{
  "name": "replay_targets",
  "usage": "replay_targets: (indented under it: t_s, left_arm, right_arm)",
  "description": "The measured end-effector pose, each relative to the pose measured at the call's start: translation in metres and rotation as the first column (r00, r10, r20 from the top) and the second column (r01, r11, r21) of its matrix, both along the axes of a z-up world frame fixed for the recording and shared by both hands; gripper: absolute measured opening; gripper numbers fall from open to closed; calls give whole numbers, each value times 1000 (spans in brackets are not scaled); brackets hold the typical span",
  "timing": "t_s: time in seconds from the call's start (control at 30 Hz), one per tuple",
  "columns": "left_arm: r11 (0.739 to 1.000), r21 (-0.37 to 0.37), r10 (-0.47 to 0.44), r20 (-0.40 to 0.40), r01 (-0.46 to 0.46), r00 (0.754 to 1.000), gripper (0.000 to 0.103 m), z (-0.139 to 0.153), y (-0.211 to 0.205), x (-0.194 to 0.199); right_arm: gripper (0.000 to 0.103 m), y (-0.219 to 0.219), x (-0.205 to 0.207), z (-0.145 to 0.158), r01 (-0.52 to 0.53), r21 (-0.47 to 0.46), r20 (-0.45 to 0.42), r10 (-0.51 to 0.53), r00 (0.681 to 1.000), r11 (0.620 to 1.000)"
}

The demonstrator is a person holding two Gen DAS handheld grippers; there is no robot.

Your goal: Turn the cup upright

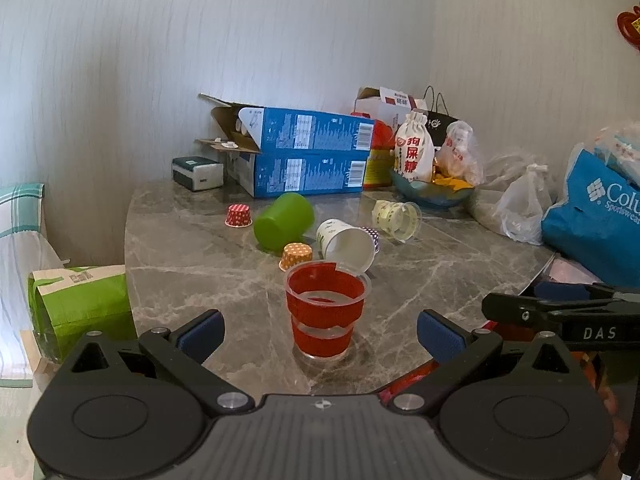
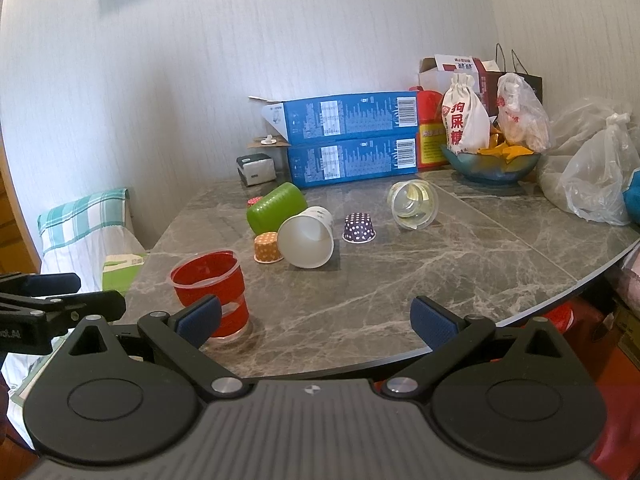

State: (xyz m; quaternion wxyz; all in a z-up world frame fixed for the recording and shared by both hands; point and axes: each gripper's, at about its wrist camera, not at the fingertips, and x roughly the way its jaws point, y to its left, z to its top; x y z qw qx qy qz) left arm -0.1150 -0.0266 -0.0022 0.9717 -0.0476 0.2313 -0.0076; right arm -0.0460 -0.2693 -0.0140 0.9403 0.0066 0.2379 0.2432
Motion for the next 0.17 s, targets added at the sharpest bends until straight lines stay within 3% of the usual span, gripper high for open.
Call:
replay_targets:
  t_s: [0.17]
  left_arm:
    - [1000,-1,5,5,-5,1000,103,1,1,0]
  right_arm:
    - [102,1,0,0,-2,0,-2,2,1000,1000]
